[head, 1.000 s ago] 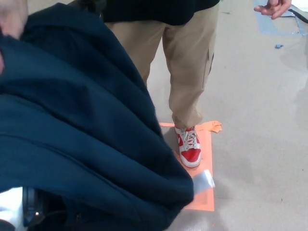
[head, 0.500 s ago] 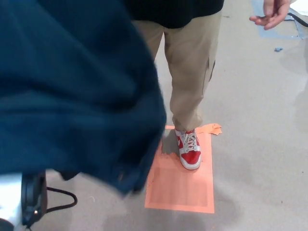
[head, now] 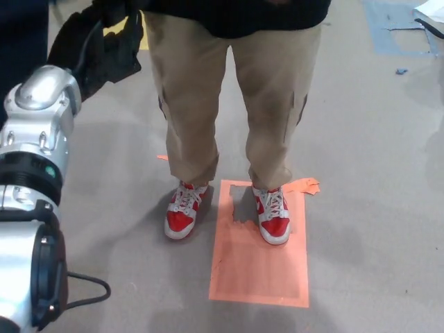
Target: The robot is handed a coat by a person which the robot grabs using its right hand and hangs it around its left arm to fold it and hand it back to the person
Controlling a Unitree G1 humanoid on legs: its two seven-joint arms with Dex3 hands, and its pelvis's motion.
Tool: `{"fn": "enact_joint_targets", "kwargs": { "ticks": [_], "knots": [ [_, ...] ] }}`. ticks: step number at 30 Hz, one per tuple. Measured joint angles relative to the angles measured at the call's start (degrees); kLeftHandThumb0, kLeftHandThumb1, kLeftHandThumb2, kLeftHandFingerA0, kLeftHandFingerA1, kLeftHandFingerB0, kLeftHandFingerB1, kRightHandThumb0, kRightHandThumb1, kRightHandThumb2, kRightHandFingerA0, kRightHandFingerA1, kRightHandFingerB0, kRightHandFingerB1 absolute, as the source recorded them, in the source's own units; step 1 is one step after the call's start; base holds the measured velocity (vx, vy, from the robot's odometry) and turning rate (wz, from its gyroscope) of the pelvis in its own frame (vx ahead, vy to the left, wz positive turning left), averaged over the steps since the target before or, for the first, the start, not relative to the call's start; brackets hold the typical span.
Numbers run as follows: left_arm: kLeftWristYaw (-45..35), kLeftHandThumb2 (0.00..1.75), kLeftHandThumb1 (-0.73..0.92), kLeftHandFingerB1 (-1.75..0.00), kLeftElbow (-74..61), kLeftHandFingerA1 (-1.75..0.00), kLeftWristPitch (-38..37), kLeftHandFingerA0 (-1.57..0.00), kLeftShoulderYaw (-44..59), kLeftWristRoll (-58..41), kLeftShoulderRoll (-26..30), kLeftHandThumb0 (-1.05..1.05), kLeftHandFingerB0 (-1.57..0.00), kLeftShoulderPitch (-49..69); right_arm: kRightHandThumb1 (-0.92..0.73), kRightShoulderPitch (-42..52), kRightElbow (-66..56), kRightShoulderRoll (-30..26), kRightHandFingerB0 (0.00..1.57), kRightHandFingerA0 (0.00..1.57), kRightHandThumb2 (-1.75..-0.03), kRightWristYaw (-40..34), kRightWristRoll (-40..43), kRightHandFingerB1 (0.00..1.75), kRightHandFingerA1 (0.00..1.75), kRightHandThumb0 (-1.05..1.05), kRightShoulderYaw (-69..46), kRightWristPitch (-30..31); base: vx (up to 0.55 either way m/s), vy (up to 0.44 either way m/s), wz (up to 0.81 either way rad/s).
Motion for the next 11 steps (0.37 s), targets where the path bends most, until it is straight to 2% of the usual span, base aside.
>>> {"fn": "enact_joint_targets", "kwargs": {
  "ticks": [1, 2, 3, 4, 7, 8, 9, 10, 11],
  "knots": [
    [0.00, 1.04, 0.72, -0.28, -0.05, -0.28, 0.00, -0.09, 0.00, 0.00, 0.00, -0.87, -0.09, 0.17, -0.62, 0.08, 0.00, 0.00, 0.09, 0.08, -0.98, 0.05, 0.01, 0.18, 0.24, -0.88, -0.03, 0.00, 0.00, 0.000, 0.00],
    [0.00, 0.81, 0.73, -0.26, -0.10, -0.26, 0.00, -0.08, 0.02, -0.01, 0.00, -0.84, -0.09, 0.36, -0.63, 0.18, 0.01, 0.00, 0.11, 0.10, -0.97, 0.09, 0.02, 0.17, 0.22, -0.91, -0.06, 0.00, 0.00, 0.000, 0.00],
    [0.00, 0.81, 0.73, -0.26, -0.18, -0.26, 0.01, -0.08, 0.03, -0.01, 0.00, -0.84, -0.09, 0.49, -0.63, 0.25, 0.02, 0.00, 0.11, 0.10, -0.97, 0.09, 0.02, 0.17, 0.22, -0.91, -0.05, 0.00, 0.00, 0.000, 0.00],
    [0.00, 1.03, 0.72, -0.29, -0.19, -0.28, 0.01, -0.09, 0.04, -0.01, 0.00, -0.87, -0.09, 0.54, -0.61, 0.26, 0.02, 0.00, 0.09, 0.08, -0.97, 0.09, 0.02, 0.19, 0.25, -0.88, -0.07, 0.00, 0.00, 0.000, 0.00],
    [-0.02, 1.04, 0.73, -0.31, -0.37, -0.27, 0.00, 0.00, 0.10, -0.06, 0.00, -0.85, -0.14, 0.63, -0.63, 0.26, 0.02, 0.00, 0.10, 0.09, -0.98, 0.09, 0.03, 0.20, 0.29, -0.89, -0.08, 0.00, 0.00, 0.000, 0.00],
    [-0.02, 0.81, 0.72, -0.27, -0.39, -0.24, 0.00, -0.08, 0.12, -0.07, 0.00, -0.84, -0.10, 0.66, -0.63, 0.24, 0.02, 0.00, 0.10, 0.09, -0.98, 0.07, 0.00, 0.20, 0.28, -0.89, -0.01, 0.00, 0.00, 0.000, 0.00],
    [-0.02, 0.81, 0.72, -0.27, -0.40, -0.24, 0.00, -0.08, 0.13, -0.07, 0.00, -0.84, -0.10, 0.70, -0.63, 0.23, 0.02, 0.00, 0.10, 0.09, -0.98, 0.07, -0.02, 0.20, 0.28, -0.89, 0.04, 0.00, 0.00, 0.000, 0.00],
    [-0.04, 1.03, 0.71, -0.30, -0.57, -0.27, -0.01, -0.09, 0.14, -0.08, 0.00, -0.87, -0.10, 0.93, -0.63, 0.27, 0.01, 0.00, 0.10, 0.09, -0.97, 0.07, -0.04, 0.21, 0.29, -0.88, 0.10, -0.01, 0.00, 0.000, 0.00],
    [-0.05, 1.03, 0.71, -0.30, -0.63, -0.27, -0.01, -0.09, 0.14, -0.08, 0.00, -0.87, -0.10, 1.02, -0.63, 0.30, 0.01, 0.00, 0.10, 0.09, -0.97, 0.07, -0.04, 0.21, 0.29, -0.88, 0.11, -0.02, 0.00, 0.000, 0.00]
  ]
}}
